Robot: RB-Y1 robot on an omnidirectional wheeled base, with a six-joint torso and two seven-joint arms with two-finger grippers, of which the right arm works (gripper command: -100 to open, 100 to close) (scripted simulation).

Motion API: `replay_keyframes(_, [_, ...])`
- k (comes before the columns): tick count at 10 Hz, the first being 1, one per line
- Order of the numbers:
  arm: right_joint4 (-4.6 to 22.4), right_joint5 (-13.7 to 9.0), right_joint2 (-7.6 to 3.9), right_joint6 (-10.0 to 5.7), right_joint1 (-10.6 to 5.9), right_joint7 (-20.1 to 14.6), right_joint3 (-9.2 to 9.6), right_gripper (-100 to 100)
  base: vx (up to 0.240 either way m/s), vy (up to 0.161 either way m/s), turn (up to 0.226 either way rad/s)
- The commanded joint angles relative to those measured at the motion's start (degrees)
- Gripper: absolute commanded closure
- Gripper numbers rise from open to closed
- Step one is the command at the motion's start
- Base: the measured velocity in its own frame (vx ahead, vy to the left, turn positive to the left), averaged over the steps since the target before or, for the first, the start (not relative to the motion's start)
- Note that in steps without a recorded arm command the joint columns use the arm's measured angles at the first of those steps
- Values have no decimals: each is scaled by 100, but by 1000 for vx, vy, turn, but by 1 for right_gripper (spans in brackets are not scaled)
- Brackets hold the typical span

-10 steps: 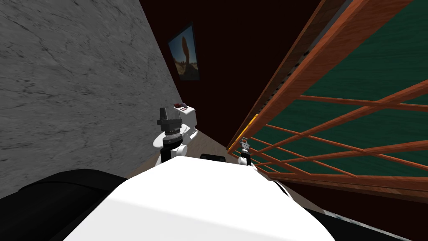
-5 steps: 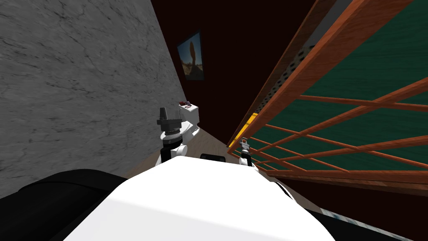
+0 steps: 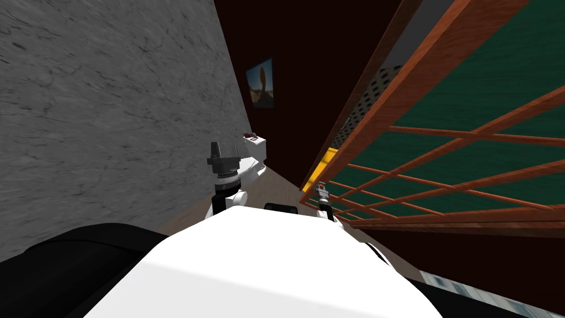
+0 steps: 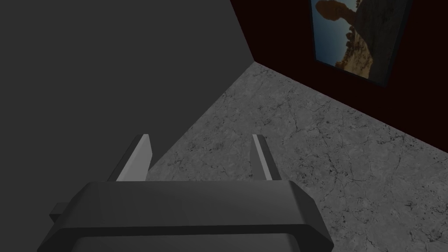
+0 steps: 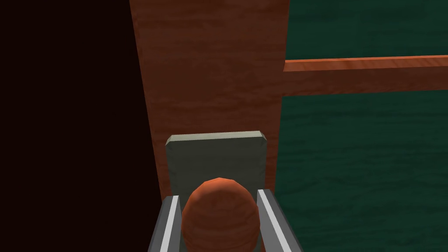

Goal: Pull the door open

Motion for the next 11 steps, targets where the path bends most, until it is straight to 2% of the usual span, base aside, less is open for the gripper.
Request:
replay_keyframes(1, [-36, 70, -61, -51, 39, -107, 113, 100, -158, -22, 59])
replay_keyframes(7, [-194, 377, -329, -271, 212, -572, 609, 100, -245, -37, 59])
replay_keyframes(8, [-162, 342, -301, -233, 185, -506, 550, 100, -112, -18, 14])
replay_keyframes(9, [-161, 417, -390, -365, 279, -651, 676, 100, -151, -37, 132])
replay_keyframes(11, [-173, 487, -499, -511, 366, -794, 792, 100, -230, -67, 114])
